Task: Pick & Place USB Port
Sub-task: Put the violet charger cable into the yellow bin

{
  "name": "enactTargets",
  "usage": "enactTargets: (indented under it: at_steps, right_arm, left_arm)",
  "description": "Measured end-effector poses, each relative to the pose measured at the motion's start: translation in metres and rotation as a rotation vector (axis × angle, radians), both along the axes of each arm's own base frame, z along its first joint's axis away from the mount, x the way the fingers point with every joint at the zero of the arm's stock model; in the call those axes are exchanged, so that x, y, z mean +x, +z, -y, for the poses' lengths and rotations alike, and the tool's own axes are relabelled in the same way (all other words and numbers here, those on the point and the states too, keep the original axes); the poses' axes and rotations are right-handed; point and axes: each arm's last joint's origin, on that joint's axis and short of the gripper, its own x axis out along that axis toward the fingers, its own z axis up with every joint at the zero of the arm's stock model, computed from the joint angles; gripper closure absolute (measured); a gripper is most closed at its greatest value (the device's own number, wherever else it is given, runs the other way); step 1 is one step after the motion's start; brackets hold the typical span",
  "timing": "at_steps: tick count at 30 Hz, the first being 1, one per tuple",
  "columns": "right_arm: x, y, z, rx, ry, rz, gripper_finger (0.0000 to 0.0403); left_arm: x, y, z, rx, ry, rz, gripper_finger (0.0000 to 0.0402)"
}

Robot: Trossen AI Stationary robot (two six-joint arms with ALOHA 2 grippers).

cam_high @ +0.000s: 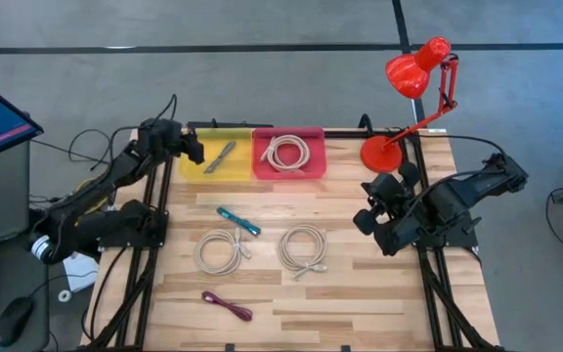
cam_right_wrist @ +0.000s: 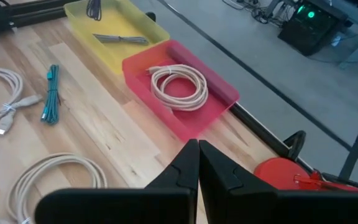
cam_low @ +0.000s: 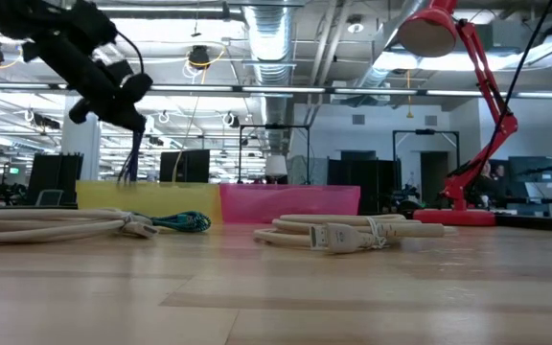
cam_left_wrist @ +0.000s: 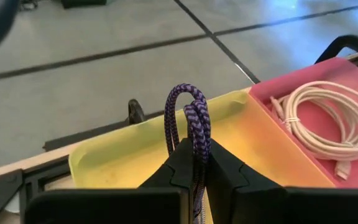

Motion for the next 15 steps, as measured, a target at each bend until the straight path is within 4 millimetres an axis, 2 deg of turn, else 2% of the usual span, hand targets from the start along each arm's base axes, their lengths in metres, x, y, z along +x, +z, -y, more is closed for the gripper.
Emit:
enactTargets:
  at_steps: [6, 15]
  right_arm:
    - [0.001, -0.005, -0.001, 0.001, -0.005, -0.009, 0.0403]
    - [0.001, -0.005, 0.0, 0.002, -0.007, -0.01, 0.0403]
  left_arm:
    - [0.003, -0.019, -0.018, -0.099, 0.013, -0.041, 0.0385]
    - [0.007, -0.039, -0.031, -0.195, 0.029, -0.098, 0.0376]
